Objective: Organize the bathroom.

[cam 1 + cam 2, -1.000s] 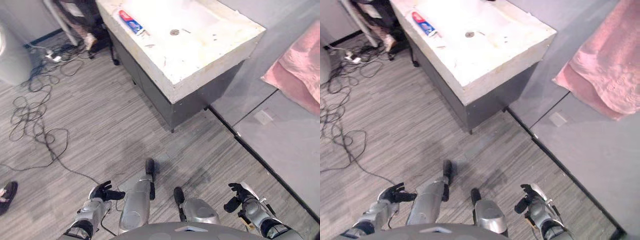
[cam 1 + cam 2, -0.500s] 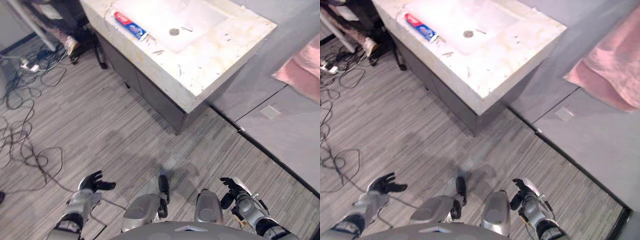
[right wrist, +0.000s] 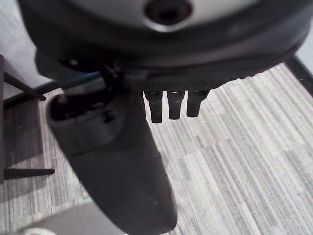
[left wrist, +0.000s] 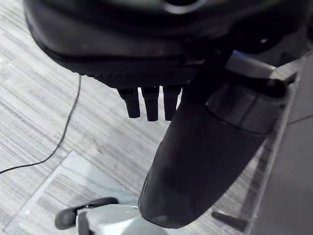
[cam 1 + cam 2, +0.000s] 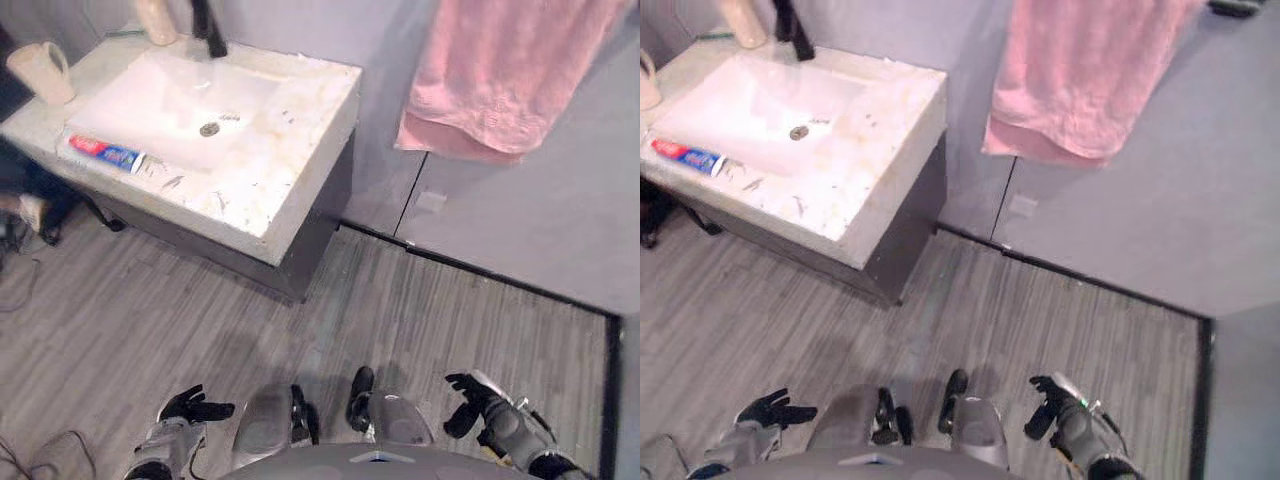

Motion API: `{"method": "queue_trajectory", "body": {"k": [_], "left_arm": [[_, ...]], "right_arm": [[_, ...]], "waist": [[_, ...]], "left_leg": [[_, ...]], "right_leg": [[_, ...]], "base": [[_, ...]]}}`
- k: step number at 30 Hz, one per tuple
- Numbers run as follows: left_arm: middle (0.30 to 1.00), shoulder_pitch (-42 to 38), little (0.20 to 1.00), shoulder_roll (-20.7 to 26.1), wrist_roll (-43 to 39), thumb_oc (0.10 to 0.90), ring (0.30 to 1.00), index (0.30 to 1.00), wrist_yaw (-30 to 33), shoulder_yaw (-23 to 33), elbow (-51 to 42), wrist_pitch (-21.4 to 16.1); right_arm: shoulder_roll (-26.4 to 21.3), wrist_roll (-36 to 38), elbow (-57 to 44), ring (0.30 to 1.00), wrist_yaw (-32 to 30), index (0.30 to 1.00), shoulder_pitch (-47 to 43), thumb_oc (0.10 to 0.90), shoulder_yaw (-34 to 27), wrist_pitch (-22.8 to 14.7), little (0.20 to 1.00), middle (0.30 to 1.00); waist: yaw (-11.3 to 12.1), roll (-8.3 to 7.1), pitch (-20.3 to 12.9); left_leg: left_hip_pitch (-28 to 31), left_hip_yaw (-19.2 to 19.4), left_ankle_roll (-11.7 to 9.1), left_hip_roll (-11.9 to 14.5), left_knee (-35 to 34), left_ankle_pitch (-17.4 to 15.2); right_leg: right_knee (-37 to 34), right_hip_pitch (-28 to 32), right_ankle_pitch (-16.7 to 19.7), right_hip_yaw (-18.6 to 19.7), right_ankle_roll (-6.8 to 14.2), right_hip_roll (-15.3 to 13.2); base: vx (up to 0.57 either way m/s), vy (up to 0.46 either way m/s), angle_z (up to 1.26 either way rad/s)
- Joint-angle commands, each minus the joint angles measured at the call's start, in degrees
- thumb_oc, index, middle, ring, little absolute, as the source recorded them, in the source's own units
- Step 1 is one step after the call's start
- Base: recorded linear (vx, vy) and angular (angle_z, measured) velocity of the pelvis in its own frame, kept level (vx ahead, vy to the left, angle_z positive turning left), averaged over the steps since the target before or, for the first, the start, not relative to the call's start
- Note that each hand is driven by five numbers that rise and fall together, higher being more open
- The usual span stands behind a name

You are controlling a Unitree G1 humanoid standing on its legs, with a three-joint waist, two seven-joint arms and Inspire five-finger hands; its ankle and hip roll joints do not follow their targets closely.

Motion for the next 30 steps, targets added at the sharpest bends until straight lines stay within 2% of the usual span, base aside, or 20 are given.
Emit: {"method": "queue_trajectory", "body": {"k": [1,2,3,4,5,7,9,10,11,14,18,21,25,26,28,29,30], "left_arm": [[0.900,0.3,0.900,2.9,-0.9,0.800,0.900,0.900,0.7,-1.8,-1.5,-3.2],[0.900,0.1,0.900,2.9,-1.4,0.800,0.900,0.900,0.5,-2.2,-1.0,-3.8],[0.900,0.1,0.900,2.9,-1.4,0.800,0.900,0.900,0.5,-2.2,-1.0,-3.8],[0.900,0.1,0.900,3.0,-1.6,0.800,0.900,0.900,0.4,-2.4,-0.8,-4.1],[0.900,0.1,0.900,3.0,-1.6,0.800,0.900,0.900,0.4,-2.4,-0.8,-4.1],[0.900,1.1,0.900,3.5,-0.8,0.800,0.900,0.900,0.0,-2.1,-1.5,-4.7],[0.900,1.1,0.900,3.5,-0.8,0.800,0.900,0.900,0.0,-2.1,-1.5,-4.7],[0.900,1.6,0.900,3.8,-0.7,0.800,0.900,0.900,0.0,-1.9,-2.1,-4.7],[0.900,2.8,0.900,3.9,-1.2,0.800,0.900,0.900,0.6,-1.4,-3.5,-4.8],[0.900,2.2,0.900,4.4,-1.9,0.800,0.900,0.900,1.4,-1.3,-4.1,-4.6],[0.900,0.9,0.900,5.5,-2.9,0.800,0.900,0.900,1.6,-1.6,-4.0,-4.6],[0.900,0.3,0.900,6.1,-3.1,0.800,0.900,0.900,1.2,-1.8,-4.3,-4.9],[0.900,0.6,0.900,6.2,-1.8,0.800,0.900,0.900,0.9,-1.5,-4.8,-5.6],[0.900,1.1,0.900,6.3,-0.4,0.800,0.900,0.900,0.7,-1.4,-5.2,-5.7],[0.900,1.6,0.900,6.3,0.8,0.800,0.900,0.900,0.3,-1.4,-5.5,-5.4],[0.900,2.0,0.900,6.3,1.0,0.800,0.900,0.900,0.5,-1.2,-5.6,-4.7],[0.900,2.6,0.900,6.2,1.5,0.800,0.900,0.900,0.6,-0.6,-5.8,-4.0]], "right_arm": [[-3.6,0.2,1.7,0.900,-1.7,0.900,-4.7,0.800,-0.3,-1.7,0.900,0.900],[-3.5,0.2,3.1,0.900,-2.5,0.900,-5.5,0.800,-0.2,-2.1,0.900,0.900],[-3.5,0.2,3.1,0.900,-2.5,0.900,-5.5,0.800,-0.2,-2.1,0.900,0.900],[-3.4,0.8,4.0,0.900,-3.3,0.900,-5.9,0.800,-0.1,-2.5,0.900,0.900],[-3.4,0.8,4.0,0.900,-3.3,0.900,-5.9,0.800,-0.1,-2.5,0.900,0.900],[-3.1,2.8,4.9,0.900,-5.0,0.900,-6.7,0.800,0.6,-2.5,0.900,0.900],[-3.1,2.8,4.9,0.900,-5.0,0.900,-6.7,0.800,0.6,-2.5,0.900,0.900],[-3.1,3.6,4.7,0.900,-5.3,0.900,-7.1,0.800,1.0,-2.2,0.900,0.900],[-3.1,3.9,4.1,0.900,-5.3,0.900,-8.0,0.800,1.5,-1.8,0.900,0.900],[-3.0,4.4,3.6,0.900,-6.4,0.900,-7.8,0.800,0.6,-1.7,0.900,0.900],[-2.3,6.3,4.2,0.900,-8.4,0.900,-7.8,0.800,-0.5,-1.8,0.900,0.900],[-2.4,7.8,3.8,0.900,-9.4,0.900,-8.0,0.800,-1.1,-1.2,0.900,0.900],[-2.7,9.6,2.4,0.900,-10.0,0.900,-7.2,0.800,-1.8,0.3,0.900,0.900],[-2.6,9.9,1.9,0.900,-9.9,0.900,-6.2,0.800,-2.8,0.2,0.900,0.900],[-2.3,10.0,1.7,0.900,-10.1,0.900,-5.1,0.800,-3.7,-0.2,0.900,0.900],[-1.9,9.0,1.6,0.900,-10.0,0.900,-4.6,0.800,-3.9,-0.5,0.900,0.900],[-1.6,8.0,1.1,0.900,-9.5,0.900,-4.5,0.800,-3.7,-0.5,0.900,0.900]], "waist": [[1.2,0.35,2.1],[1.2,1.32,2.2],[1.2,1.32,2.2],[1.2,2.07,2.1],[1.2,2.07,2.1],[1.9,3.80,1.7],[1.9,3.80,1.7],[2.4,4.11,1.9],[3.3,4.44,2.7],[2.9,5.15,3.2],[2.3,5.30,4.0],[2.2,5.24,4.5],[2.2,4.07,4.5],[2.5,3.05,4.4],[3.1,2.05,4.2],[3.7,1.33,4.1],[4.6,0.79,4.1]], "left_leg": [[9.1,2.3,4.8,3.7,-12.4,-2.6],[11.2,0.6,5.0,5.1,-20.0,-1.2],[11.2,0.6,5.0,5.1,-20.0,-1.2],[12.7,-1.3,5.0,6.1,-25.6,-0.2],[12.7,-1.3,5.0,6.1,-25.6,-0.2],[15.6,-7.5,3.7,9.3,-39.9,3.9],[15.6,-7.5,3.7,9.3,-39.9,3.9],[15.9,-9.6,3.1,10.0,-42.2,5.0],[15.3,-13.9,3.2,9.5,-41.2,4.0],[15.6,-10.1,3.4,8.3,-40.9,0.2],[15.7,-6.9,4.4,6.4,-41.6,-4.1],[15.3,-6.2,4.6,5.5,-41.6,-4.9],[14.9,-5.9,5.2,4.1,-39.0,-7.0],[14.6,-5.7,5.7,3.1,-36.8,-8.7],[14.5,-5.6,6.2,1.6,-35.6,-10.3],[15.0,-5.0,6.3,0.8,-35.5,-11.1],[16.0,-2.8,6.5,0.5,-36.2,-11.4]], "right_leg": [[-1.8,-1.1,0.9,2.1,8.7,-2.7],[-0.5,-1.9,0.1,3.8,8.7,-2.4],[-0.5,-1.9,0.1,3.8,8.7,-2.4],[0.3,-2.5,-0.4,5.2,8.9,-2.2],[0.3,-2.5,-0.4,5.2,8.9,-2.2],[0.9,-3.7,-0.5,9.3,10.7,-2.4],[0.9,-3.7,-0.5,9.3,10.7,-2.4],[0.9,-3.4,-0.5,10.6,11.3,-2.8],[2.1,-4.3,-0.2,13.4,12.6,-4.5],[3.3,-5.7,0.8,12.5,14.2,-7.2],[3.1,-6.8,2.8,13.0,16.5,-10.2],[2.7,-7.0,3.6,13.6,17.5,-11.2],[1.9,-6.2,4.7,14.3,18.4,-12.4],[0.6,-4.9,5.9,14.4,19.0,-13.4],[-2.1,-3.7,9.0,14.4,19.5,-15.2],[-3.9,-3.5,11.8,12.5,20.0,-16.8],[-3.6,-3.6,13.7,8.4,20.6,-18.0]], "base": [[0.01,0.232,-0.90],[0.01,0.176,-0.48],[0.01,0.218,-0.39],[0.01,0.101,-0.22],[0.03,0.253,-0.31],[0.06,0.296,-0.10],[0.03,0.117,0.02],[0.08,0.267,0.08],[0.07,0.324,-0.09],[0.02,0.248,-0.66],[-0.02,0.177,0.08],[-0.05,0.228,0.14],[0.00,0.183,0.12],[0.05,0.219,-0.03],[0.06,0.197,-0.08],[0.04,0.185,-0.10],[0.02,0.200,-0.20]]}}
